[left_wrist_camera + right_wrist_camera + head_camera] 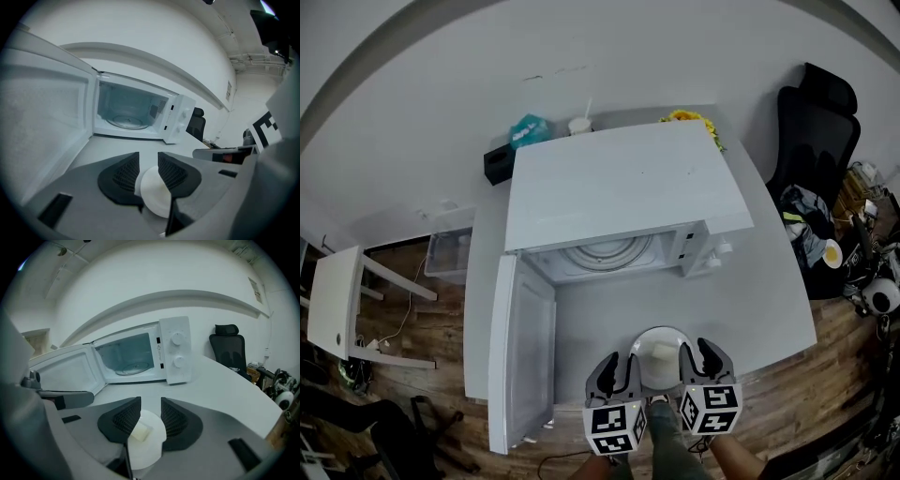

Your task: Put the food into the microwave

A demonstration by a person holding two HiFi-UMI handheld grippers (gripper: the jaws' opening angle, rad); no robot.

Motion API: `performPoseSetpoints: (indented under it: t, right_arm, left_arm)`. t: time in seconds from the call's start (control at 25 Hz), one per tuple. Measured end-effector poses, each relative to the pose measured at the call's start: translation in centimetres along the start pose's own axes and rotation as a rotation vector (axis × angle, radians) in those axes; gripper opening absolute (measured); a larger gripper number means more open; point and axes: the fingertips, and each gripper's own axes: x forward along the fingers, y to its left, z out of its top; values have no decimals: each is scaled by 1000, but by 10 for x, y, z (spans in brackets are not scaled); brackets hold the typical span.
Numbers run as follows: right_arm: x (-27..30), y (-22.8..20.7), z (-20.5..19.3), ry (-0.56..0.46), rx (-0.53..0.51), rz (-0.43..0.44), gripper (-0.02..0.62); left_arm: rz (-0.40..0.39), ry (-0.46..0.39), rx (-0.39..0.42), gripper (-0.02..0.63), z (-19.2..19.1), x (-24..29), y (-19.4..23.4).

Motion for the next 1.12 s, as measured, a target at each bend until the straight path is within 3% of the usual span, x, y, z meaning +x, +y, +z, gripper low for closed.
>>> performPoseSetpoints:
  t: [0.36,1.12]
  right_arm:
    - [8,-21,-46,87,47,-28,120]
    - [23,-34,-90,217,100,-41,120]
  left_arm:
    - [1,83,-18,115,-39,22,-1]
    - [23,231,-95,115,-88,41,10]
